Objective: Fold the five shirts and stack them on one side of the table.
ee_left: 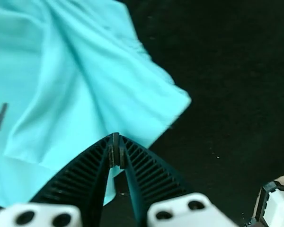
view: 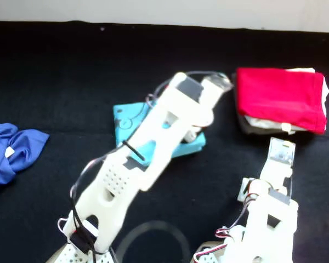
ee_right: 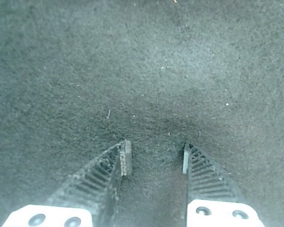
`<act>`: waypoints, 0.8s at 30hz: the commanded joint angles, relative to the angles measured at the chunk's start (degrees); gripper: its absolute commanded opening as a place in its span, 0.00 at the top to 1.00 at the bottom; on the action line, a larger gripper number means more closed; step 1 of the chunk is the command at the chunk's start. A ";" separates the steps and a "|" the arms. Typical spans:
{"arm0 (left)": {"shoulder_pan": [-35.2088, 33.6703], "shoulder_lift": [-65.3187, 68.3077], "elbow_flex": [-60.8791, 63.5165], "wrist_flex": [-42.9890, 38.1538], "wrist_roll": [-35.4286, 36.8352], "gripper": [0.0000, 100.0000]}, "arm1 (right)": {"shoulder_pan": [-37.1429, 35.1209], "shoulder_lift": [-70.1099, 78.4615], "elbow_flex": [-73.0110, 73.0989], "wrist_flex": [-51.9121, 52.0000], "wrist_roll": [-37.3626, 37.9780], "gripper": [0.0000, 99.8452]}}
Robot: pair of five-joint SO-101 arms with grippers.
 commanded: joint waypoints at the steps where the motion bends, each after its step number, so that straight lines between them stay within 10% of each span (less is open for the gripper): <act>1: -0.31 -2.95 -1.89 0.53 0.26 0.99 | 0.13 -0.04 0.75 -1.36 0.18 0.82; 24: -16.04 -0.57 1.98 -4.13 5.98 0.99 | 0.04 -0.04 0.66 -1.36 0.18 0.82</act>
